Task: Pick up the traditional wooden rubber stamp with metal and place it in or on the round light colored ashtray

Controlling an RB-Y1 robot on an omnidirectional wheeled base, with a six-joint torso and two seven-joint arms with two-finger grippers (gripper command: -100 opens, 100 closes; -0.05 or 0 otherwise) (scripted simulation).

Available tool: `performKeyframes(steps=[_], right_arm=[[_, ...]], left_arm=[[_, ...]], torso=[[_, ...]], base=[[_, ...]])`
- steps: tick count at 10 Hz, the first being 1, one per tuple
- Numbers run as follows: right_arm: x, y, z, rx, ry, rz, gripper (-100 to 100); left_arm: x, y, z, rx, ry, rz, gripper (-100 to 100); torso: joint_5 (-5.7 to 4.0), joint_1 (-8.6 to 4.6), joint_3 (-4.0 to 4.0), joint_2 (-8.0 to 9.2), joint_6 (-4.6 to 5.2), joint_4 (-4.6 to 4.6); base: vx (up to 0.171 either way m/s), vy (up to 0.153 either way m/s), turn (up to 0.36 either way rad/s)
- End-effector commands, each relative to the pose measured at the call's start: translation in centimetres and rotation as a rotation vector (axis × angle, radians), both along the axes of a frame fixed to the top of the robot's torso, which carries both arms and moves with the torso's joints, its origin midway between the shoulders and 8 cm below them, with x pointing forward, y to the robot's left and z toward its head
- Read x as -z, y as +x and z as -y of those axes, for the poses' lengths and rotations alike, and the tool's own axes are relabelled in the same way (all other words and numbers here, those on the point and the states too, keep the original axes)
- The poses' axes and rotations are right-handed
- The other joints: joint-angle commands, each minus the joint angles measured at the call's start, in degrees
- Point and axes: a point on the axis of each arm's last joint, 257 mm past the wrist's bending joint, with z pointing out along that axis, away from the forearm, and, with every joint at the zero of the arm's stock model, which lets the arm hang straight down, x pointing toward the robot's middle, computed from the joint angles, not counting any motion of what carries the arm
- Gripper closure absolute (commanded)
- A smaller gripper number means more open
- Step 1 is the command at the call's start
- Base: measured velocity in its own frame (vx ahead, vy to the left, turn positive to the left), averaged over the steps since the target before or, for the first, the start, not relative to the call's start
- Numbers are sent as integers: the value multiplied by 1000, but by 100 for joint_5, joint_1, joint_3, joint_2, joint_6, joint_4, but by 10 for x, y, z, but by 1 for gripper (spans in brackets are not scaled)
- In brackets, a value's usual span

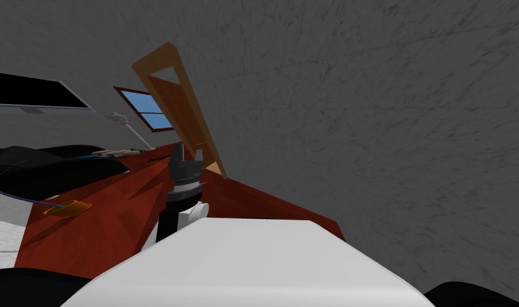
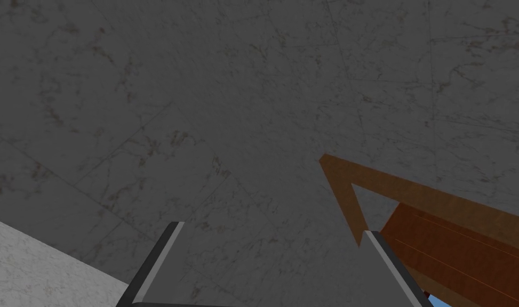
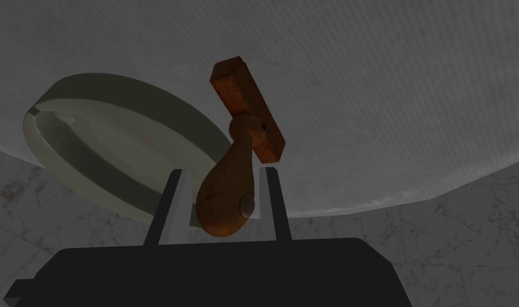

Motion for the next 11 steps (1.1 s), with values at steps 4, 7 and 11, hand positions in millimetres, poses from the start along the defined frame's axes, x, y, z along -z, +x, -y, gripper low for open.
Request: performKeyframes(steps=[4, 7, 11], right_arm=[[-13, 46, 29, -57, -24, 47, 100], [-33, 87, 54, -106, -39, 80, 100], [-60, 133, 81, -150, -47, 115, 100]], left_arm=[[0, 0, 0, 0, 0, 0, 0], [0, 0, 0, 0, 0, 0, 0], [0, 0, 0, 0, 0, 0, 0]], torso=[[1, -24, -8, -18, -14, 0], [-6, -42, -29, -53, -21, -8], [-3, -28, -10, -18, -7, -3]], base=[[44, -16, -45], [101, -54, -102], [45, -39, -146]])
